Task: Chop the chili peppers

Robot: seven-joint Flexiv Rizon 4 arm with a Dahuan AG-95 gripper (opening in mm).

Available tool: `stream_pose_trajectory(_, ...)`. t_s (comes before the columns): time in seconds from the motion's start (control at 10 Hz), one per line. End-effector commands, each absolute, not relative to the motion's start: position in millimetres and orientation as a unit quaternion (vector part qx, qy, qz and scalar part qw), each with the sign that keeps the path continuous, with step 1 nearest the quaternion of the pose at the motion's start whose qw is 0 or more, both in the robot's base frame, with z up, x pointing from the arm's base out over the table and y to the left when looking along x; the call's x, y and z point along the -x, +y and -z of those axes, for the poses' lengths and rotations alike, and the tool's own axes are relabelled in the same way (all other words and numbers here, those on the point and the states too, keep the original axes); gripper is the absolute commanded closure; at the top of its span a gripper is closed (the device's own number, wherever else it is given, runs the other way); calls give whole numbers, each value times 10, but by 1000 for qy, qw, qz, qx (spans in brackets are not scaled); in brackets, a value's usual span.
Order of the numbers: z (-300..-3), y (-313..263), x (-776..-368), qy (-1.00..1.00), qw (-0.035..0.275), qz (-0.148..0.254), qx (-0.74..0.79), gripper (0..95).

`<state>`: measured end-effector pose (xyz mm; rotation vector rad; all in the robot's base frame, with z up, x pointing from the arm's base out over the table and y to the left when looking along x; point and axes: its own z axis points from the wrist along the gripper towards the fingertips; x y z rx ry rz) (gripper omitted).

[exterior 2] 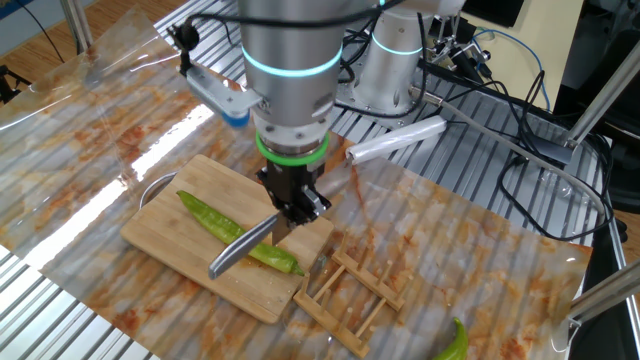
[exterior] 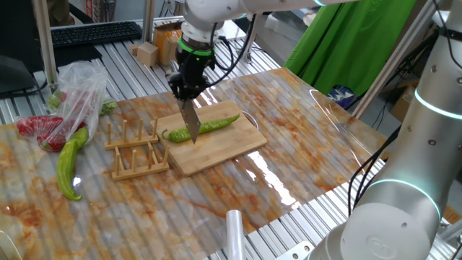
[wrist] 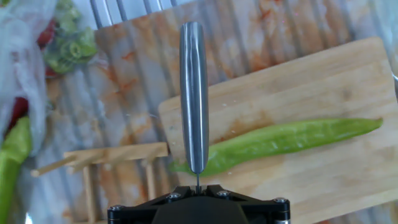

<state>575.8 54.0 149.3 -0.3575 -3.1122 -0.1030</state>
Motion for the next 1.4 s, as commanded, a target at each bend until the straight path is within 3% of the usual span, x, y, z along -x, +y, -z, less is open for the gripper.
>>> stream_pose_trajectory(0.1, -1370, 431, -5791, -994, -1, 43, 101, 950)
stream_pose_trajectory(0.3, -1351, 418, -5801, -993, 1, 58, 101, 950)
stream_pose_trajectory(1.0, -1294, 469, -5862, -996, 7, 46, 74, 950)
stream_pose_trajectory(1.1, -1253, 497, -5881, -996, -12, 47, 70, 950)
stream_pose_trajectory(1.4, -1178, 534, -5917, -997, -20, 40, 57, 950)
